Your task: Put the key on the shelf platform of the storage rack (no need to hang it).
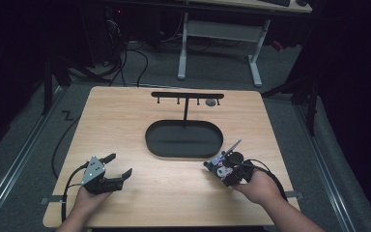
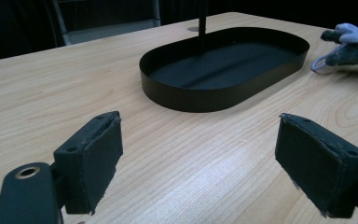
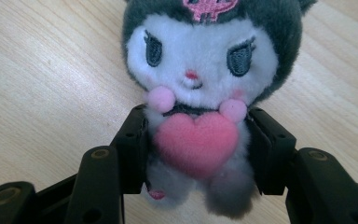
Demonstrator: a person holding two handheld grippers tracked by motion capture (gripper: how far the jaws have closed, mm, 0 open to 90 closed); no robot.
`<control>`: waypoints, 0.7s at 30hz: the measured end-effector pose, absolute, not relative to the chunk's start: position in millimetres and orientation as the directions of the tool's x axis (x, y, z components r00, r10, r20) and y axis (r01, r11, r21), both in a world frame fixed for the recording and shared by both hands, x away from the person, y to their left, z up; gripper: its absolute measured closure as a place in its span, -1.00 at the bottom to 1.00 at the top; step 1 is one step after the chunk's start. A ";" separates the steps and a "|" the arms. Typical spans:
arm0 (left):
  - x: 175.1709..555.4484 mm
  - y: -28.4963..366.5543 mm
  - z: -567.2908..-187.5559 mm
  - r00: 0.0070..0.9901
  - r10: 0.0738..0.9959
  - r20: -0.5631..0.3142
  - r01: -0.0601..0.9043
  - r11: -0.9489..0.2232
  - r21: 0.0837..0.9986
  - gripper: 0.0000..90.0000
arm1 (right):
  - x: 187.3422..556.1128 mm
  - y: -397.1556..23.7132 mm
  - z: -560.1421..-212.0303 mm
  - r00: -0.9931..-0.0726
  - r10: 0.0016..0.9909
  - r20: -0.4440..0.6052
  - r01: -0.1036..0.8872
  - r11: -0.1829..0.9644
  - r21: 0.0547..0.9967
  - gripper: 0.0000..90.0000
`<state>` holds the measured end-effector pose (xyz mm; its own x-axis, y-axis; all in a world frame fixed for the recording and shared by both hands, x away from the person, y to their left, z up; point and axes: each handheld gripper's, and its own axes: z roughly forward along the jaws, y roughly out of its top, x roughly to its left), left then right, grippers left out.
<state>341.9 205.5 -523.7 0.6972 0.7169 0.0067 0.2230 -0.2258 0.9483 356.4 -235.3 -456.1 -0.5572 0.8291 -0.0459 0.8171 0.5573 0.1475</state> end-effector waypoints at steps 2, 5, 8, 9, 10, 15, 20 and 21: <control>341.7 205.2 -523.7 0.701 0.713 0.002 0.224 -0.223 0.949 -0.65 | 356.7 -234.8 -452.6 -0.554 0.832 -0.041 0.820 0.553 0.149 0.07; 342.6 205.8 -523.0 0.707 0.707 -0.006 0.235 -0.226 0.945 -0.64 | 357.4 -234.0 -449.3 -0.564 0.825 -0.041 0.813 0.563 0.149 0.07; 342.6 205.7 -522.9 0.706 0.709 -0.009 0.234 -0.221 0.947 -0.64 | 358.8 -232.7 -447.3 -0.567 0.823 -0.034 0.811 0.565 0.152 0.07; 342.5 205.9 -522.7 0.706 0.708 -0.011 0.233 -0.218 0.948 -0.64 | 358.8 -232.7 -447.3 -0.567 0.823 -0.034 0.811 0.565 0.152 0.07; 342.2 205.9 -522.6 0.704 0.710 -0.011 0.232 -0.216 0.948 -0.64 | 359.5 -232.3 -446.5 -0.570 0.821 -0.038 0.808 0.568 0.156 0.07; 343.3 206.7 -521.9 0.703 0.711 -0.029 0.247 -0.205 0.947 -0.59 | 365.7 -228.1 -436.9 -0.583 0.811 -0.045 0.796 0.581 0.172 0.07; 343.2 206.1 -521.3 0.692 0.722 -0.004 0.227 -0.213 0.950 -0.53 | 371.9 -224.1 -429.1 -0.582 0.812 -0.050 0.792 0.580 0.190 0.07; 343.3 206.1 -521.4 0.691 0.722 -0.004 0.227 -0.212 0.951 -0.52 | 373.0 -222.9 -427.4 -0.575 0.817 -0.047 0.797 0.572 0.195 0.07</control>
<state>343.3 206.1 -521.4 0.6914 0.7225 -0.0040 0.2266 -0.2115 0.9508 373.0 -222.9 -427.4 -0.5750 0.8168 -0.0475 0.7967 0.5722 0.1945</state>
